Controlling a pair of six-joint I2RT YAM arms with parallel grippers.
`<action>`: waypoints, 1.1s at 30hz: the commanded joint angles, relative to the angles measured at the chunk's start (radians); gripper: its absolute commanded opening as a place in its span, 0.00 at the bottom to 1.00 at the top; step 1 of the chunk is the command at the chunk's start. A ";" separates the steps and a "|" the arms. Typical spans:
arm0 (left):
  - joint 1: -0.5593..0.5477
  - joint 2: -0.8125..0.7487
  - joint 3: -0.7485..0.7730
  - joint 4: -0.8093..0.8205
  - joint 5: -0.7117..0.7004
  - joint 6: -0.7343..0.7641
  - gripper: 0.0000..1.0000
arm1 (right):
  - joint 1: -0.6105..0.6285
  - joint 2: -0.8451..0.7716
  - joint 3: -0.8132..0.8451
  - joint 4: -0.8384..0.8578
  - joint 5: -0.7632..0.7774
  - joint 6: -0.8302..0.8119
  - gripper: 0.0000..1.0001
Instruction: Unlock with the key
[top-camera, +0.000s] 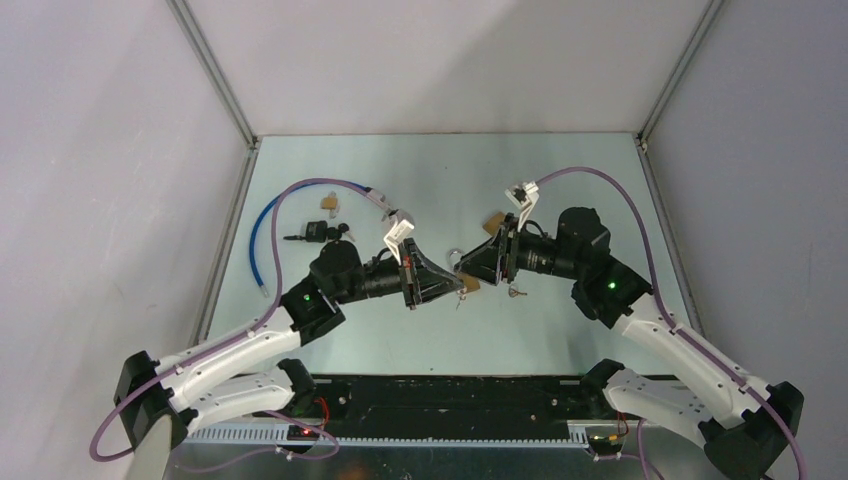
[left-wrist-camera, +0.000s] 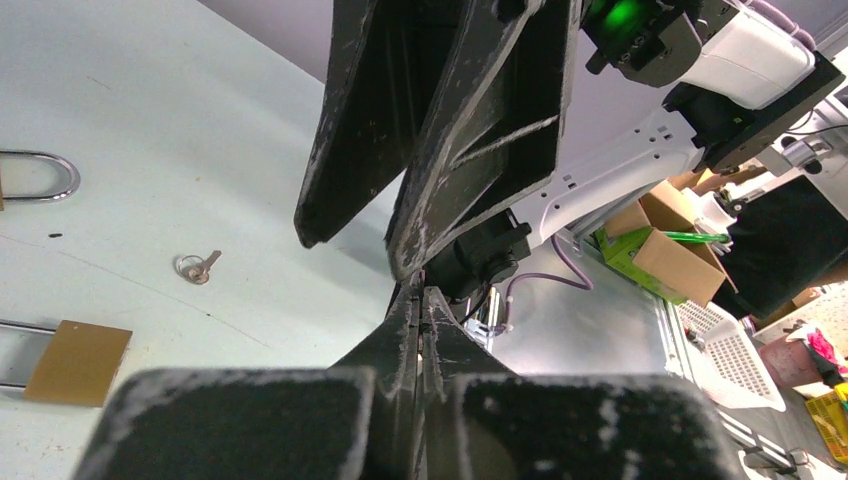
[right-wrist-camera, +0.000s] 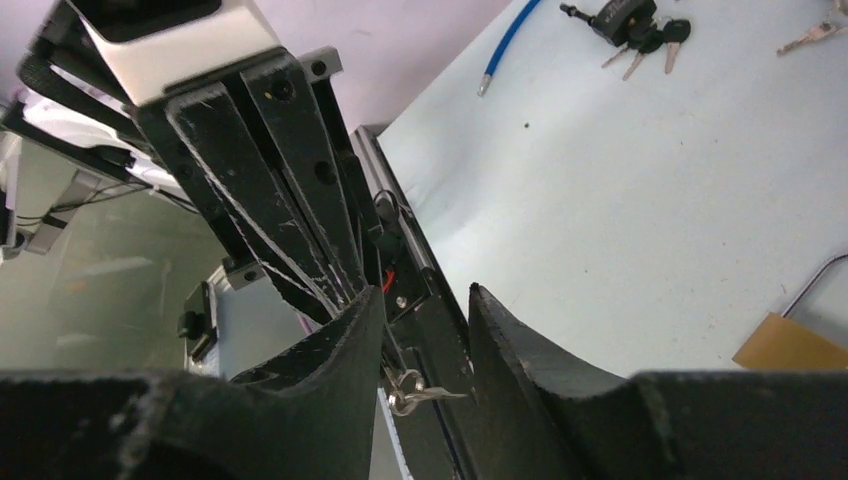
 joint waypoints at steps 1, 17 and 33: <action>0.006 0.009 0.036 -0.003 0.015 0.023 0.00 | -0.012 -0.052 0.007 0.119 -0.042 0.038 0.42; 0.005 0.013 0.053 -0.004 0.042 0.012 0.00 | -0.012 -0.028 -0.031 0.170 -0.115 0.043 0.38; 0.007 0.003 0.058 -0.001 0.024 0.002 0.00 | 0.000 0.000 -0.088 0.180 -0.129 0.047 0.26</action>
